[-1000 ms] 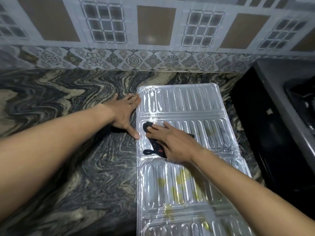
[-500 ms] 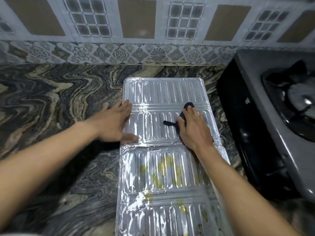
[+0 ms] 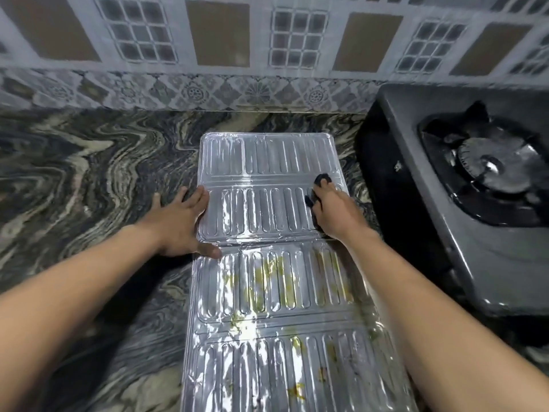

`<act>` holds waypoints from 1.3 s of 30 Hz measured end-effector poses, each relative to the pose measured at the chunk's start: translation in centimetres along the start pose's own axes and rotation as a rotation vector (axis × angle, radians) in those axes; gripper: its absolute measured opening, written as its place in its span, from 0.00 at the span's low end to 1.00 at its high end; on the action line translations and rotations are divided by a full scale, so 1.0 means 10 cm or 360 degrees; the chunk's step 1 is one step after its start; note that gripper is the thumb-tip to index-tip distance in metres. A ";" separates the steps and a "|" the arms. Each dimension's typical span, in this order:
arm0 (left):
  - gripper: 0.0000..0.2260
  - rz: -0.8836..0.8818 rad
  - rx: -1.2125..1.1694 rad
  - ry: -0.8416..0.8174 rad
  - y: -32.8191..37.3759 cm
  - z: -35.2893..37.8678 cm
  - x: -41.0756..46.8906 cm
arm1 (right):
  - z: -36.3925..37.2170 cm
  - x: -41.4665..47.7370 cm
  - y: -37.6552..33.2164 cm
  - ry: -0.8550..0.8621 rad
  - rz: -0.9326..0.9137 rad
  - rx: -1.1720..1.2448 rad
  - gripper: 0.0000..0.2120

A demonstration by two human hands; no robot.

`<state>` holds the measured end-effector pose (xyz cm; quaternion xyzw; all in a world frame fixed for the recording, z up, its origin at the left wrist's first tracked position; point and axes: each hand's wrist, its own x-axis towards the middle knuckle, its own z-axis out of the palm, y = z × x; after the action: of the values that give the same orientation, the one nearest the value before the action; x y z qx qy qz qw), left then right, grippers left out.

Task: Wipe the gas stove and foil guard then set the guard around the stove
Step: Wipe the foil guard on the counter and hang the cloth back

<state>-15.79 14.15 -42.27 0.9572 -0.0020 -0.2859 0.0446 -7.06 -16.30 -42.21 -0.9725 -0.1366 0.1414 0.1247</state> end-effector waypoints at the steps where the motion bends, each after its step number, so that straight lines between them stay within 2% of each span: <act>1: 0.65 0.0000 0.0008 0.0006 0.00 0.00 0.00 | -0.07 -0.04 -0.01 -0.0033 0.0016 -0.0029 0.22; 5: 0.64 -0.0002 0.0026 -0.0002 0.02 -0.03 -0.03 | -0.30 -0.26 -0.06 -0.0164 0.0078 -0.0051 0.15; 9: 0.64 0.0000 0.0014 -0.0004 0.03 -0.05 -0.05 | -0.33 -0.57 -0.15 -0.0247 0.0059 0.0002 0.16; 12: 0.66 0.0008 0.0025 0.0007 0.02 -0.05 -0.06 | -0.02 -0.93 -0.21 -0.0094 -0.0003 0.0074 0.17; 16: 0.67 0.0039 0.0014 0.0016 -0.02 -0.04 -0.06 | 0.42 -1.23 -0.31 0.0175 -0.0076 0.0214 0.24; 21: 0.66 0.0092 0.0052 0.0012 -0.04 -0.06 -0.06 | 0.59 -1.08 -0.67 0.0183 -0.0310 0.0121 0.28; 28: 0.58 0.0175 0.0217 -0.0037 -0.19 -0.22 0.01 | 0.57 -0.84 -1.28 -0.0074 -0.0520 0.0170 0.31; 39: 0.55 0.0191 0.0213 -0.0034 -0.23 -0.15 0.05 | 0.87 -1.28 -1.36 -0.0170 -0.0921 0.0113 0.30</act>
<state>-14.56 16.58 -41.51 0.9531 -0.0789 -0.2920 -0.0026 -24.69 -5.70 -43.35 -0.8794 -0.4096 0.1556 0.1862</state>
